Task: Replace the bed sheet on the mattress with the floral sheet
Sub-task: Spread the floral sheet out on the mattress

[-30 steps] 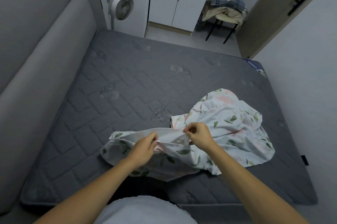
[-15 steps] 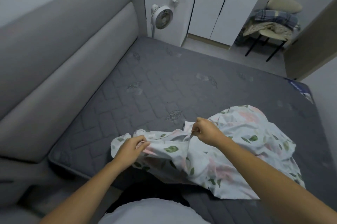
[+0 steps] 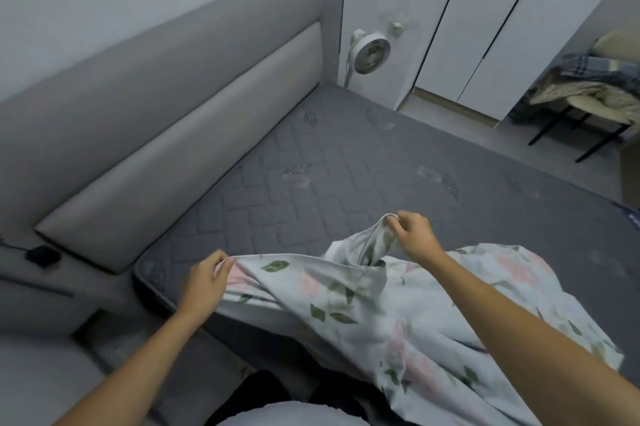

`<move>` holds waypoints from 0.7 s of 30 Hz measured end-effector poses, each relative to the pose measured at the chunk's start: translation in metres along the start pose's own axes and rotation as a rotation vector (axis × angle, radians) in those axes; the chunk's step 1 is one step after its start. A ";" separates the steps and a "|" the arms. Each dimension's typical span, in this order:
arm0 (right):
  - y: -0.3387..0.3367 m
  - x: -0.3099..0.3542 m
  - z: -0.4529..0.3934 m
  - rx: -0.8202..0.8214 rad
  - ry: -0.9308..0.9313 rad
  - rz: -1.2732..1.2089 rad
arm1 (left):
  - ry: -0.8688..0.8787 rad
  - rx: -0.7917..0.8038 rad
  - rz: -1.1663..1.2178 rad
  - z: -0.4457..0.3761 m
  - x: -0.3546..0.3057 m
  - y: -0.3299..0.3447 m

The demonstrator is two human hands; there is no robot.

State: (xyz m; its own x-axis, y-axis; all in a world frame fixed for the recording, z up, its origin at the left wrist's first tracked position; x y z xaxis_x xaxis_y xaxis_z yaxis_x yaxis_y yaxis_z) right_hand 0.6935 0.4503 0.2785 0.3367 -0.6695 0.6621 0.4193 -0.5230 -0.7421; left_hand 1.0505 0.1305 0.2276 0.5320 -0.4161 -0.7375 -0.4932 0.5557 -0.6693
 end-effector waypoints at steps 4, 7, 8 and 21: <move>0.056 0.020 -0.018 0.185 -0.073 0.055 | -0.072 0.046 -0.013 -0.019 0.025 0.015; 0.094 0.026 -0.049 0.260 -0.054 0.129 | -0.097 0.095 0.003 -0.045 0.047 0.029; 0.108 0.029 -0.061 0.274 -0.044 0.141 | -0.103 0.105 0.008 -0.057 0.055 0.033; 0.317 0.024 -0.293 0.143 0.200 -0.064 | -0.357 -0.041 -0.223 -0.276 0.245 0.041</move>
State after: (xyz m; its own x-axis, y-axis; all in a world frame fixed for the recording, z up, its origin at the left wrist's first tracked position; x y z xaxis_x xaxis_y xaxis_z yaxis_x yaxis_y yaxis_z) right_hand 0.5870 0.1140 0.0287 0.1380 -0.7357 0.6631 0.5541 -0.4975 -0.6674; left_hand 0.9705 -0.1474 -0.0052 0.8303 -0.2429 -0.5015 -0.3622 0.4488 -0.8170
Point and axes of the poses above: each hand's wrist, its own z-axis away from the middle knuckle, its own y-axis out of the palm, x = y × z, the point moved 9 cm from there along -z, towards the middle knuckle, and after that the axes turned 2 degrees about -z, right-handed, at the moved point
